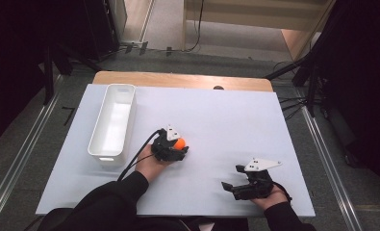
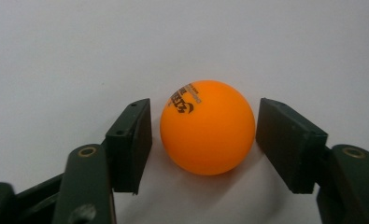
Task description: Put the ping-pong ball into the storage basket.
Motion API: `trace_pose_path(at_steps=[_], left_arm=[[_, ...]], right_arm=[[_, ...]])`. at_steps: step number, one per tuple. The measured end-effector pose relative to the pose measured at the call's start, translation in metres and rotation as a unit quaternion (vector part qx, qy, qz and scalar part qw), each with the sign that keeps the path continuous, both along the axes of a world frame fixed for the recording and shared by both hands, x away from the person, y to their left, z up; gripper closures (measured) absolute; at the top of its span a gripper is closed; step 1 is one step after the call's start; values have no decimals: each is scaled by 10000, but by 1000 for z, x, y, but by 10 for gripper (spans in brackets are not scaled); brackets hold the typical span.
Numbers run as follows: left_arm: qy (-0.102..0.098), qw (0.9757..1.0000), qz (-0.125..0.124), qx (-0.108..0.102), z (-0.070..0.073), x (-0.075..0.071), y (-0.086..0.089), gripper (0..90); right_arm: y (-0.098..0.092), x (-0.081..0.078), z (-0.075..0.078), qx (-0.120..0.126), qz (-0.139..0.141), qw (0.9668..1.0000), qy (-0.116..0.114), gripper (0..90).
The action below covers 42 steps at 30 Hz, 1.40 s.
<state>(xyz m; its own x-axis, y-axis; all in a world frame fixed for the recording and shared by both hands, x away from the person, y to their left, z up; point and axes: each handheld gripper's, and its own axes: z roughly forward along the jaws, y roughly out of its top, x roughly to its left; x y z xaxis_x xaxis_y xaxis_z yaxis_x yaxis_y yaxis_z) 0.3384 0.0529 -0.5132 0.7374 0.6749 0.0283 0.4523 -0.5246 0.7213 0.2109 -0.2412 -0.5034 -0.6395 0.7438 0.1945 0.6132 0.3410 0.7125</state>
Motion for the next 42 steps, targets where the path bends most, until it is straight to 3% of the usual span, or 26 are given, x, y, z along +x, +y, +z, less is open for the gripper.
trace_pose_path(at_steps=[8,42], left_arm=[[-4,10000,49,-35,0,-2,-1,503],[124,9997,2,-191,6,-1,0,510]], right_arm=[[0,1,-1,12,42,10000,1,127],[1,-1,-1,84,134,9999,-33,127]])
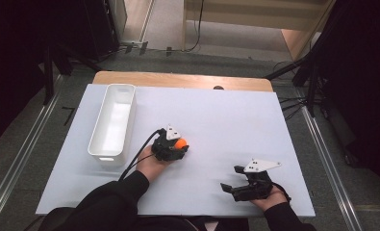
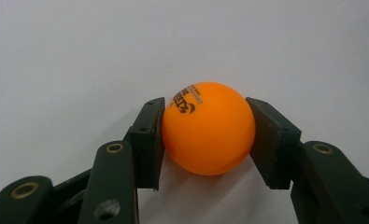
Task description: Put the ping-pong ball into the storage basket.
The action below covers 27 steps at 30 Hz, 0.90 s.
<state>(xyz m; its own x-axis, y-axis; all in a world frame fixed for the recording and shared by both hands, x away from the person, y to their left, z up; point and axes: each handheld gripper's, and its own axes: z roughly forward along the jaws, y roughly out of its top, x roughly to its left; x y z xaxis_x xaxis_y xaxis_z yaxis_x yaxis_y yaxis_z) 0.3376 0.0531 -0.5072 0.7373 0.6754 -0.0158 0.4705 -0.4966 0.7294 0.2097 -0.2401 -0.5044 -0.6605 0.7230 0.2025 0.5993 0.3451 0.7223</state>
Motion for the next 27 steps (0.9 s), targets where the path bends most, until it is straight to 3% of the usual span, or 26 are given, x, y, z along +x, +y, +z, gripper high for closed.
trace_pose_path(at_steps=[24,27], left_arm=[[112,9994,-254,-202,38,-3,6,510],[140,9990,-287,-304,43,-3,8,510]], right_arm=[[0,0,1,31,10,10000,-34,134],[1,0,1,32,23,10000,-37,135]])
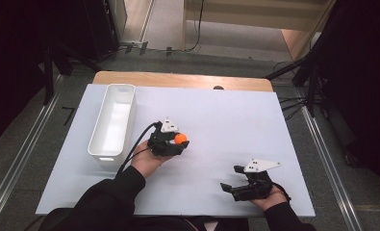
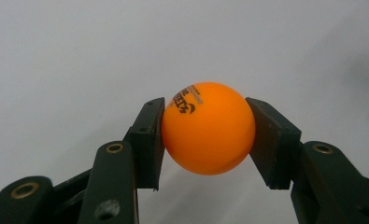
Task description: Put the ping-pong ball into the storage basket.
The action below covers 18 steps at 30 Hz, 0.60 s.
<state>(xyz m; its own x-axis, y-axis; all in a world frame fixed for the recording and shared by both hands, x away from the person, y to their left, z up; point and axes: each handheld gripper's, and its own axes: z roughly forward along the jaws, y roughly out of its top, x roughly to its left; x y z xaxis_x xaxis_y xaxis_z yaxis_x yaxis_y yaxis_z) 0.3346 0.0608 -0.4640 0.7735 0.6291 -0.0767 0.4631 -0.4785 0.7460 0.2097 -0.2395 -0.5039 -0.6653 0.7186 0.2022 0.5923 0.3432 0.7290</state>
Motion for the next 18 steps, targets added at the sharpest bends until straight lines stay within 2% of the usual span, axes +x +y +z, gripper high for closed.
trace_pose_path(at_steps=[4,11,14,18], left_arm=[[10,10000,-58,-15,8,-2,1,509],[34,9997,-149,-177,26,-3,6,509],[39,9997,-206,-129,30,-3,6,509],[91,9993,-294,-191,39,-3,8,510]], right_arm=[[0,0,0,-5,-28,10000,20,135],[0,0,0,-17,-15,10000,-5,134],[0,0,0,-22,-21,10000,8,134],[0,0,1,-33,-16,10000,-3,134]])
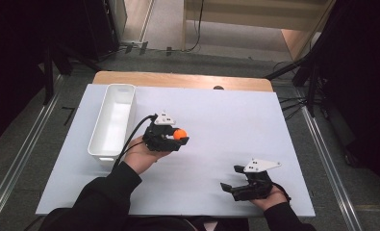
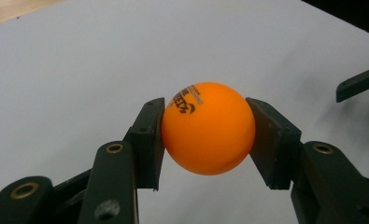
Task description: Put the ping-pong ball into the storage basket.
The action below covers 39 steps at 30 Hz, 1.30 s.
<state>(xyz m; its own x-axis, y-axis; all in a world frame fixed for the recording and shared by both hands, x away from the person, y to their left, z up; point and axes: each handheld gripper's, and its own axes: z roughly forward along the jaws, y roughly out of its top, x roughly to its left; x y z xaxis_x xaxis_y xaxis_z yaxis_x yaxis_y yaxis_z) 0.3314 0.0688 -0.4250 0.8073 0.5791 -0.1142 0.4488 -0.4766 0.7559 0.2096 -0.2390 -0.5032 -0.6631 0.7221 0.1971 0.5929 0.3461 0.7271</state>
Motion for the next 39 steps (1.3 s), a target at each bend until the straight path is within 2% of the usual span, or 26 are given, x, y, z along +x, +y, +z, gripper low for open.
trace_pose_path(at_steps=[13,27,31,39], left_arm=[[-52,9999,-111,122,10,0,2,509],[-82,9997,-123,182,12,2,5,510],[-79,9997,-90,222,13,3,7,510],[-47,9999,68,137,17,7,14,509]], right_arm=[[1,1,0,-16,-5,10000,5,134],[1,2,0,-42,27,10000,-21,135],[2,2,0,-52,30,10000,-24,135],[2,2,0,-66,24,10000,-27,135]])
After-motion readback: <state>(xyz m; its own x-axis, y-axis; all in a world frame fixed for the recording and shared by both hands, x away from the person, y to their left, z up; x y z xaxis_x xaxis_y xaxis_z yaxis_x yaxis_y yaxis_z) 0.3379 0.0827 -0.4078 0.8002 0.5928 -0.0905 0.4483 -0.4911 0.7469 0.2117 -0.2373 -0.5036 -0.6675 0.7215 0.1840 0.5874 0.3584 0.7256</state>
